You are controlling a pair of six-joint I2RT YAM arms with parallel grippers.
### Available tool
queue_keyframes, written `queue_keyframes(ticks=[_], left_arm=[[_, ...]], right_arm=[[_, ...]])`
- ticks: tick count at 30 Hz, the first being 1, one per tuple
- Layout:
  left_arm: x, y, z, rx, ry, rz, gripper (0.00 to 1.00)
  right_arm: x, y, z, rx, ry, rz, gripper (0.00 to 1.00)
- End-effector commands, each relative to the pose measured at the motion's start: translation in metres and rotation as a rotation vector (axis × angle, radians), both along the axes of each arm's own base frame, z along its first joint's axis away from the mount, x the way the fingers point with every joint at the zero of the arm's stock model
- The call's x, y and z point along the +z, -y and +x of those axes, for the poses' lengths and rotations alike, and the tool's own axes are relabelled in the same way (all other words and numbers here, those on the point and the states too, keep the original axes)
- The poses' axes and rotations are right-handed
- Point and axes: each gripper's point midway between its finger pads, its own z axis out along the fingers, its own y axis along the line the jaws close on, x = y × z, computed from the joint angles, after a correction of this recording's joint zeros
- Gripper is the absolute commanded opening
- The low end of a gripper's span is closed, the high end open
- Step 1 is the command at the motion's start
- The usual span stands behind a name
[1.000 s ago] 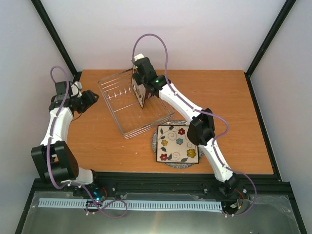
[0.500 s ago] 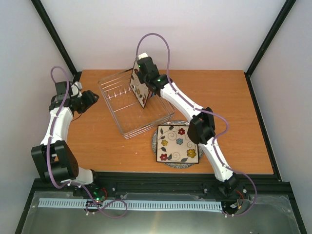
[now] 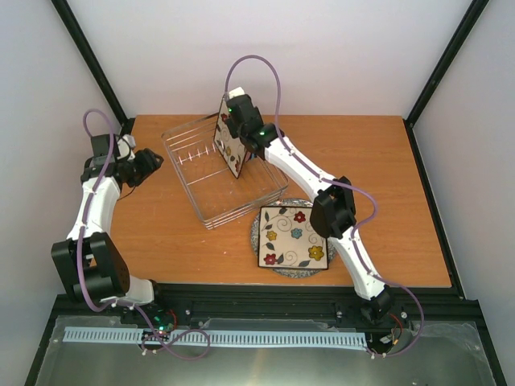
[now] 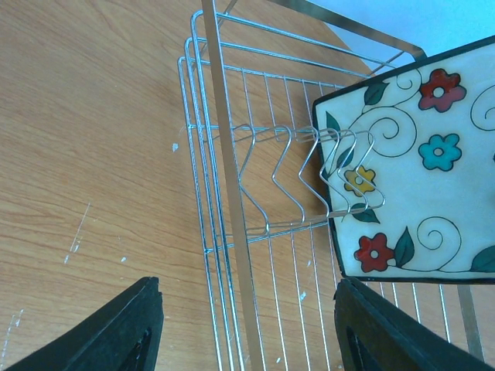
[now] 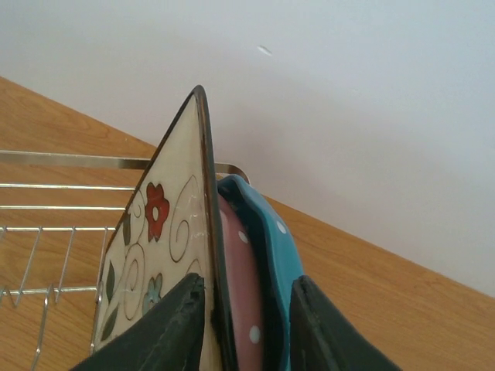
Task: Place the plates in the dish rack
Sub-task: Insert the plate into the dish rack.
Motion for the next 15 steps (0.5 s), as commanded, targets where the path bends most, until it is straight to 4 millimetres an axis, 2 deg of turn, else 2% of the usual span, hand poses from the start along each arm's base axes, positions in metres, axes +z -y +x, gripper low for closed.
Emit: queue_keyframes(ticks=[1, 5, 10, 15], left_arm=[[0.023, 0.002, 0.0, -0.007, 0.057, 0.001, 0.62], [0.024, 0.003, -0.003, -0.008, 0.062, -0.001, 0.63], [0.023, 0.004, -0.007, -0.007, 0.064, 0.001, 0.64], [0.019, 0.006, -0.012, -0.01, 0.062, 0.0, 0.66]], right_arm=[[0.029, 0.009, -0.006, -0.007, 0.026, 0.03, 0.35], [0.044, 0.006, -0.012, 0.014, 0.043, 0.041, 0.44], [0.057, 0.003, -0.021, 0.036, 0.042, 0.067, 0.47], [0.081, 0.0, -0.034, 0.064, 0.065, 0.091, 0.48]])
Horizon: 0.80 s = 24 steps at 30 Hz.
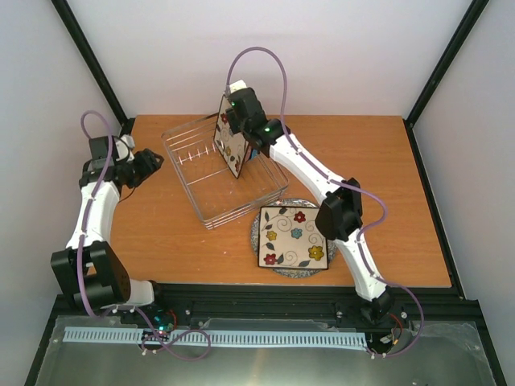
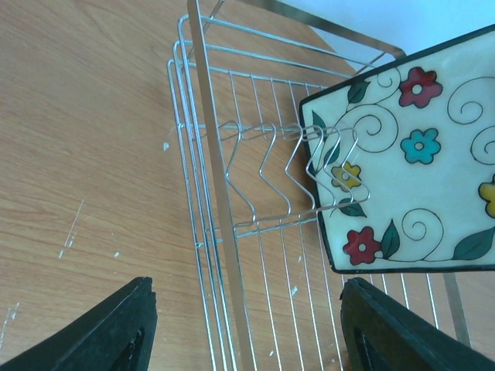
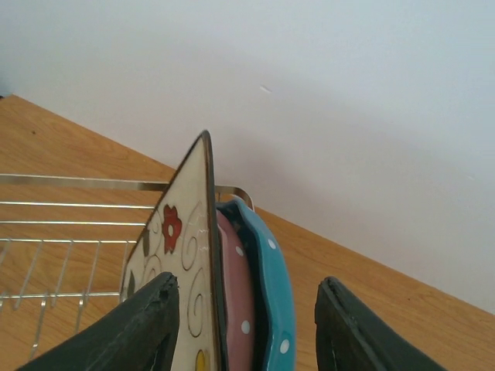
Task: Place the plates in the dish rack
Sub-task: Insert the plate into the dish rack.
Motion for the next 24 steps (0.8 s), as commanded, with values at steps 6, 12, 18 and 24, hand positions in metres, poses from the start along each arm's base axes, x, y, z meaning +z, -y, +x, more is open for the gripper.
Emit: queue_keyframes(ticks=[6, 12, 18, 24], left_arm=[[-0.003, 0.007, -0.02, -0.019, 0.001, 0.009, 0.69], [0.027, 0.014, -0.045, -0.039, 0.043, 0.06, 0.7], [0.016, 0.053, -0.075, -0.116, 0.022, 0.016, 0.71], [0.007, 0.083, -0.098, -0.197, 0.039, -0.058, 0.71]], right_arm=[[0.074, 0.012, -0.037, 0.025, 0.038, 0.128, 0.55], [0.075, 0.062, -0.066, -0.031, -0.068, 0.237, 0.62], [0.052, 0.132, -0.11, -0.061, -0.19, 0.309, 0.68], [0.018, 0.176, -0.162, -0.023, -0.351, 0.405, 0.7]])
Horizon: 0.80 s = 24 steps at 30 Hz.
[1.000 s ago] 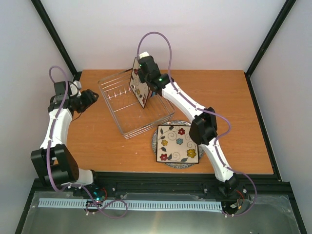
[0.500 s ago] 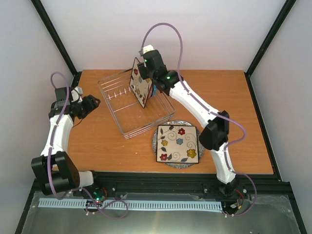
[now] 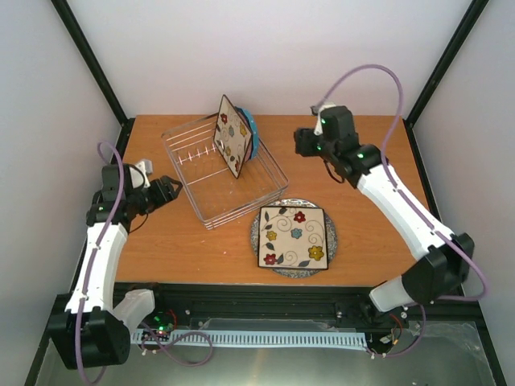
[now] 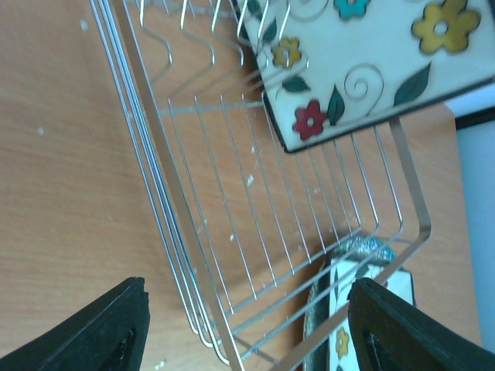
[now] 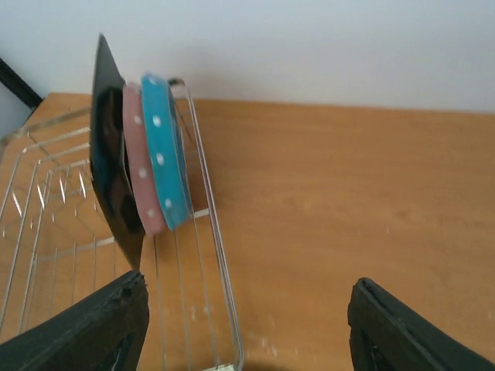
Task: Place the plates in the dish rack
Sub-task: Insert the plate into the dish rack, then move the plate to the center of the board.
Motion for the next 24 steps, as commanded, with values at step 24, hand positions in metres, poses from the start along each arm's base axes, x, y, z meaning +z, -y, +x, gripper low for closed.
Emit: queue_keyframes(ticks=[24], left_arm=[[-0.025, 0.095, -0.082, -0.35, -0.035, -0.155, 0.73]], right_arm=[[-0.145, 0.002, -0.148, 0.195, -0.558, 0.427, 0.77]])
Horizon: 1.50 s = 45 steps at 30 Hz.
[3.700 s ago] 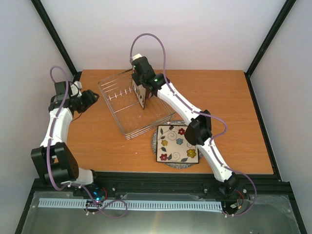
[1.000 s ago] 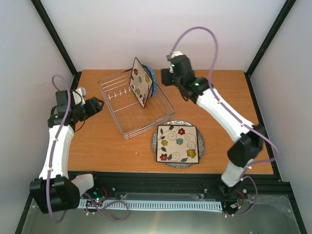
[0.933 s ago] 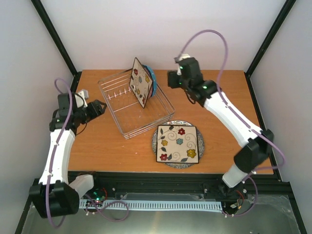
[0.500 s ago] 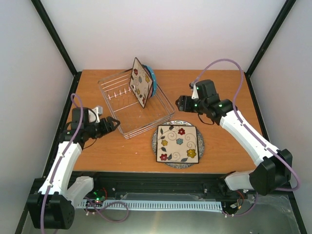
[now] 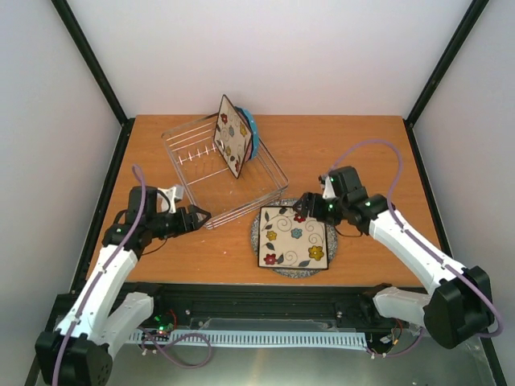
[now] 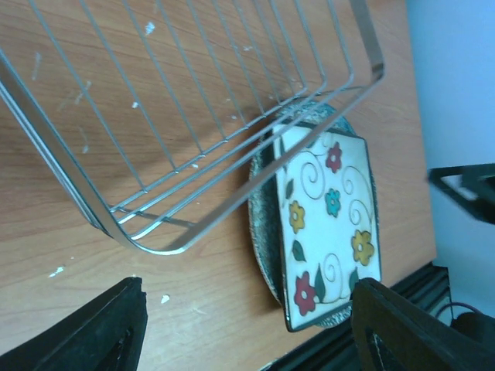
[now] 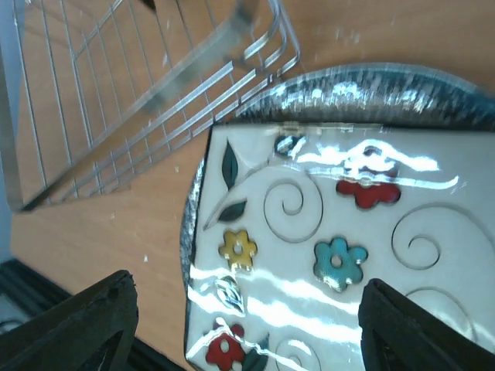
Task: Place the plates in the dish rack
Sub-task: Move the plate to the center of the board.
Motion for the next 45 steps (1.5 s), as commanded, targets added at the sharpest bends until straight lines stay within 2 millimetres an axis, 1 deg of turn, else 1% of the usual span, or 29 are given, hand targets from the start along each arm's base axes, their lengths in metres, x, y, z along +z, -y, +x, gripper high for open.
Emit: queue_keyframes(ticks=[1, 3, 5, 6, 7, 8, 9, 11, 13, 16, 19, 20, 22, 23, 25, 27, 28, 30, 31, 33, 34, 35, 36, 37, 38, 42, 45], left_arm=[[0.027, 0.011, -0.016, -0.054, 0.07, -0.075, 0.73], [0.032, 0.012, -0.024, -0.051, 0.077, -0.099, 0.73], [0.033, 0.013, -0.031, -0.044, 0.054, -0.128, 0.73], [0.03, 0.013, -0.033, -0.034, 0.04, -0.133, 0.73], [0.027, 0.012, -0.034, -0.028, 0.037, -0.128, 0.73], [0.023, 0.011, -0.034, -0.021, 0.032, -0.117, 0.73], [0.018, 0.008, -0.033, -0.012, 0.025, -0.098, 0.73], [0.009, 0.001, -0.025, 0.013, 0.028, -0.04, 0.73], [0.0, -0.006, -0.013, 0.045, 0.017, 0.025, 0.74], [0.003, -0.009, 0.006, 0.066, 0.018, 0.06, 0.76], [0.007, -0.009, 0.022, 0.079, 0.023, 0.071, 0.76], [0.006, -0.011, 0.026, 0.085, 0.023, 0.087, 0.76], [0.001, -0.015, 0.033, 0.102, 0.017, 0.121, 0.77], [0.001, -0.016, 0.037, 0.108, 0.017, 0.131, 0.77], [0.004, -0.018, 0.042, 0.123, 0.016, 0.135, 0.77], [0.015, -0.017, 0.046, 0.141, 0.03, 0.118, 0.77], [0.023, -0.016, 0.046, 0.147, 0.041, 0.099, 0.77], [0.042, -0.014, 0.043, 0.147, 0.07, 0.065, 0.77], [0.051, -0.01, 0.039, 0.126, 0.088, 0.042, 0.76], [0.057, -0.006, 0.029, 0.1, 0.086, 0.017, 0.76], [0.056, -0.001, 0.023, 0.073, 0.08, -0.001, 0.76], [0.054, 0.002, 0.016, 0.049, 0.069, -0.013, 0.76], [0.05, 0.006, 0.01, 0.032, 0.055, -0.019, 0.76], [0.047, 0.013, 0.004, 0.003, 0.048, -0.024, 0.76], [0.046, 0.019, -0.001, -0.019, 0.044, -0.027, 0.76], [0.039, 0.05, -0.018, -0.107, 0.016, -0.03, 0.76], [0.03, 0.078, -0.027, -0.179, -0.001, -0.004, 0.76]], right_arm=[[0.003, -0.013, -0.008, 0.132, 0.046, 0.2, 0.78], [-0.001, -0.009, -0.006, 0.199, 0.053, 0.24, 0.8], [-0.007, 0.0, 0.0, 0.223, 0.04, 0.236, 0.8], [-0.007, 0.011, 0.009, 0.196, 0.048, 0.226, 0.8], [-0.007, 0.017, 0.013, 0.189, 0.059, 0.208, 0.8], [-0.004, 0.026, 0.019, 0.166, 0.074, 0.2, 0.8], [0.001, 0.031, 0.023, 0.154, 0.094, 0.211, 0.8], [0.008, 0.037, 0.029, 0.139, 0.131, 0.204, 0.79], [0.014, 0.039, 0.04, 0.123, 0.154, 0.183, 0.78], [0.021, 0.042, 0.061, 0.079, 0.157, 0.152, 0.77], [0.028, 0.041, 0.075, 0.074, 0.171, 0.058, 0.76], [0.026, 0.043, 0.079, 0.067, 0.163, 0.024, 0.76], [0.029, 0.042, 0.088, 0.067, 0.177, -0.012, 0.75], [0.029, 0.042, 0.092, 0.061, 0.182, -0.034, 0.73], [0.029, 0.037, 0.1, 0.075, 0.191, -0.095, 0.64], [0.028, 0.036, 0.105, 0.084, 0.179, -0.151, 0.59], [0.027, 0.033, 0.103, 0.093, 0.164, -0.168, 0.59], [0.022, 0.041, 0.096, 0.067, 0.109, -0.209, 0.6], [0.02, 0.043, 0.088, 0.079, 0.091, -0.214, 0.63], [0.014, 0.042, 0.068, 0.108, 0.066, -0.184, 0.68], [0.01, 0.042, 0.058, 0.116, 0.058, -0.145, 0.7], [0.006, 0.048, 0.052, 0.095, 0.043, -0.074, 0.7], [0.001, 0.046, 0.041, 0.101, 0.016, 0.023, 0.71], [-0.013, 0.05, 0.031, 0.092, -0.015, 0.077, 0.72], [-0.019, 0.053, 0.027, 0.093, -0.022, 0.111, 0.73], [-0.039, 0.057, 0.014, 0.144, -0.038, 0.123, 0.75], [-0.047, 0.057, 0.016, 0.153, -0.051, 0.121, 0.75]])
